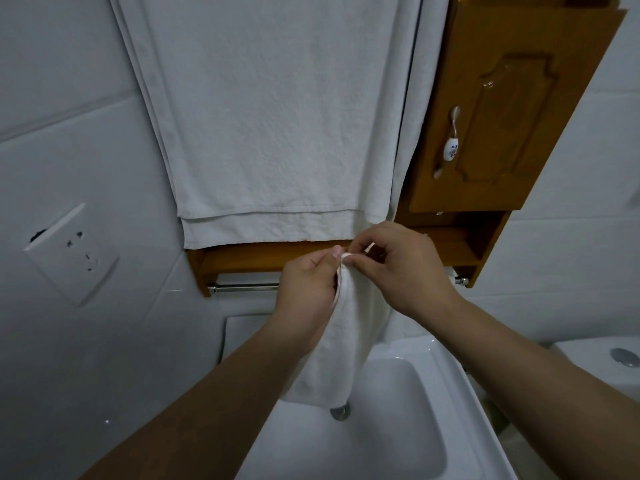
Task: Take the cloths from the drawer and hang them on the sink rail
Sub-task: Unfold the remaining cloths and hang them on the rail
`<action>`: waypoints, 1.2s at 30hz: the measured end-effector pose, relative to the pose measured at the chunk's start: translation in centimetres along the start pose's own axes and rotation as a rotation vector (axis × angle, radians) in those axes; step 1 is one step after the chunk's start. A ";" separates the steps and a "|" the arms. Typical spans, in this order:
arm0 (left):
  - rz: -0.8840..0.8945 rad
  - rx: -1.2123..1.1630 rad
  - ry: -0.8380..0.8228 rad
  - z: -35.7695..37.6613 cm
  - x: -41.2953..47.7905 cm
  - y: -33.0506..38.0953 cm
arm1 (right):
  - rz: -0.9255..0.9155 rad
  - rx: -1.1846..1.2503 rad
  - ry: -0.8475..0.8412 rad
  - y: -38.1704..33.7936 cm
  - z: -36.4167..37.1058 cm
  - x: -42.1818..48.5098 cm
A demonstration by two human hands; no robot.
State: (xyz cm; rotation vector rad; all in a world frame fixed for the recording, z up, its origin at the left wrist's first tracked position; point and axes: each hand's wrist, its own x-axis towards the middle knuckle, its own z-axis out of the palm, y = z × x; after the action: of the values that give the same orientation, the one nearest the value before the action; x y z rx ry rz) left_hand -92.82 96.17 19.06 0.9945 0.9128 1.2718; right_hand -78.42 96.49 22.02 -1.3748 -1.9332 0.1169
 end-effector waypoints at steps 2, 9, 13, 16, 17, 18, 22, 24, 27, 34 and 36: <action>-0.043 -0.098 -0.010 0.1 -0.1 -0.1 | 0.024 -0.012 0.006 0.1 0.0 -0.1; 0.002 -0.060 -0.154 -0.4 -0.2 -0.7 | 0.156 0.008 -0.047 0.5 -0.3 -0.1; 0.057 -0.032 -0.186 -0.2 -0.3 -0.6 | 0.116 0.048 -0.042 0.9 -0.5 -0.2; 0.040 -0.085 -0.220 -0.1 -0.4 -0.7 | 0.032 0.041 -0.002 1.0 -0.4 -0.6; 0.018 -0.124 -0.233 -0.1 -0.4 -0.8 | 0.022 0.044 -0.006 1.1 -0.4 -0.7; -0.013 -0.170 -0.235 -0.2 -0.3 -0.9 | 0.023 0.049 -0.025 1.2 -0.5 -0.7; -0.114 -0.267 -0.205 -0.5 -0.6 -1.2 | 0.035 -0.026 -0.294 1.4 -1.1 -0.6; -0.123 -0.262 -0.216 -0.6 -0.7 -1.2 | 0.020 -0.078 -0.330 1.5 -0.8 -1.0; -0.155 -0.295 -0.220 -0.4 -0.4 -0.7 | -0.028 -0.046 -0.162 1.6 -0.1 -1.6; -0.242 -0.340 -0.343 -0.9 0.2 -0.2 | -0.290 0.008 0.178 1.8 0.6 -2.7; -0.252 -0.361 -0.376 -0.7 0.1 0.1 | -0.362 -0.022 0.277 1.7 0.8 -2.8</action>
State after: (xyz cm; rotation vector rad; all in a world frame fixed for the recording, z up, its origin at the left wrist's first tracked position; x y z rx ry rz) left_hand -93.49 96.38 18.89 0.7685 0.4770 0.9504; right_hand -77.16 95.16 19.21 -0.9746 -1.9127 -0.2562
